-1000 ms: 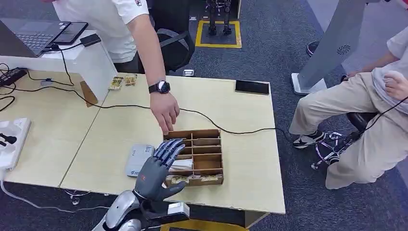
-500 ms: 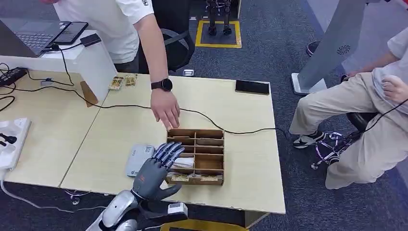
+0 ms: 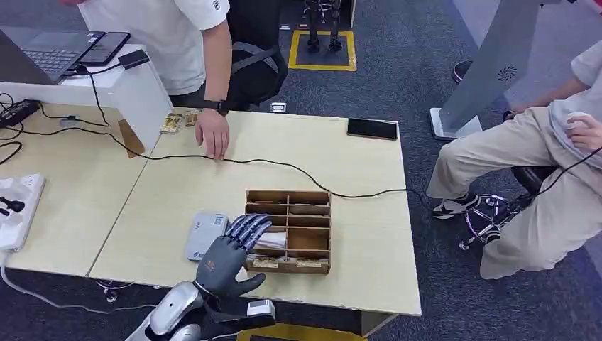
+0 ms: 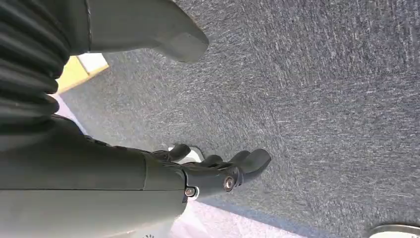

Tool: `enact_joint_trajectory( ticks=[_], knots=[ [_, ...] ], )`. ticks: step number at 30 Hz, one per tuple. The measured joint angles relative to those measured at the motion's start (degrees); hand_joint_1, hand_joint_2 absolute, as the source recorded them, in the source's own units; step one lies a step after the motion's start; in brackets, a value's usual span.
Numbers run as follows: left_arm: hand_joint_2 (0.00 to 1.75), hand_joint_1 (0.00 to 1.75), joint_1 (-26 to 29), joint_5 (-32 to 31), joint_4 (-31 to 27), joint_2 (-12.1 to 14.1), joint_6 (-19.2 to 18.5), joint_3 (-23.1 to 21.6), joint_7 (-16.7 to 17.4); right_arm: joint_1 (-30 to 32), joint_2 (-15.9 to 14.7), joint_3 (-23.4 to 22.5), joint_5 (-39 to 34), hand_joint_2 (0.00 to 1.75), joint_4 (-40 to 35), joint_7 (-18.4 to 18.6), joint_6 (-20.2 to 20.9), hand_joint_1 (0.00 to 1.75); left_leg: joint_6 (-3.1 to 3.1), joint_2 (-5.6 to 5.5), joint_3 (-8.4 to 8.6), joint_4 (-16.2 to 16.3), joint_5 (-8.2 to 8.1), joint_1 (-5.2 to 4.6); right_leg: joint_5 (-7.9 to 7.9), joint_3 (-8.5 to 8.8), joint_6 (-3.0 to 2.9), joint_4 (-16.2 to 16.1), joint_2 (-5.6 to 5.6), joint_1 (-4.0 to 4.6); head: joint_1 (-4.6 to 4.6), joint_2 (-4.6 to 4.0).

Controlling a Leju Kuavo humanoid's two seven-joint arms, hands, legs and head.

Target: Pass the card to the sensor for recognition and then transmit it.

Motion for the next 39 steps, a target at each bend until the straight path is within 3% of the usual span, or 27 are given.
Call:
enact_joint_trajectory(
  ticks=[3, 7, 16, 20, 25, 32, 39],
  knots=[
    [1.75, 0.00, 0.0, -0.9, 0.2, 0.0, 1.1, 0.0, 0.0, 0.0, 0.0, 0.0, 0.0, 1.75, 0.0, 0.0, 0.0, 0.00, 0.00, 0.00, 0.00, 0.0, 0.00, 0.00, 0.00, 0.00, 0.00, 0.0, 0.00, 0.00, 0.00, 0.02],
    [1.75, 0.00, 0.2, -11.1, 0.2, 0.0, 8.8, 0.0, 4.6, 0.0, 0.0, -0.2, -0.4, 1.75, 0.0, 0.0, 0.1, 0.00, 0.00, 0.00, -0.01, 0.0, 0.00, 0.00, 0.00, 0.00, 0.00, 0.0, 0.00, 0.00, 0.00, 0.02],
    [1.75, 0.00, 1.0, -18.2, 0.5, -0.1, 13.8, 0.0, 8.4, 0.0, 0.0, -0.9, -0.9, 1.75, 0.0, 0.3, 0.5, 0.00, 0.00, 0.00, 0.00, 0.0, 0.00, 0.00, 0.00, 0.00, 0.00, 0.0, 0.00, 0.00, 0.00, 0.00],
    [1.75, 0.00, 1.1, -25.3, 0.5, 0.0, 13.1, 0.0, 13.2, 0.0, 0.0, -1.2, -1.0, 1.75, 0.0, 0.4, 1.1, 0.00, 0.00, -0.01, -0.01, 0.0, 0.00, 0.00, 0.00, 0.00, 0.00, 0.0, 0.00, 0.00, 0.00, 0.02],
    [1.75, 0.00, 1.1, -27.2, 0.5, 0.0, 10.8, -0.6, 15.4, 0.0, 0.3, -1.5, -1.1, 1.75, -0.6, 0.5, 2.1, 0.00, 0.00, 0.00, 0.00, 0.0, 0.00, 0.00, 0.00, 0.00, 0.00, 0.0, 0.00, 0.00, -0.02, 0.02],
    [1.75, 0.00, 0.9, -24.4, 0.5, 1.1, 7.1, -2.8, 14.6, 0.0, 1.0, -2.1, -1.1, 1.75, -1.9, 1.2, 2.9, 0.00, 0.00, 0.00, -0.01, 0.0, 0.00, 0.00, 0.00, -0.01, 0.00, 0.0, 0.00, 0.00, 0.00, 0.02],
    [1.75, 0.00, 0.9, -22.5, 0.5, 2.0, 6.0, -4.2, 13.4, 0.0, 1.4, -2.3, -1.1, 1.75, -2.6, 1.4, 2.9, 0.00, 0.00, 0.00, -0.01, 0.0, 0.00, 0.00, 0.00, -0.01, 0.00, 0.0, 0.00, 0.00, -0.02, 0.02]
  ],
)
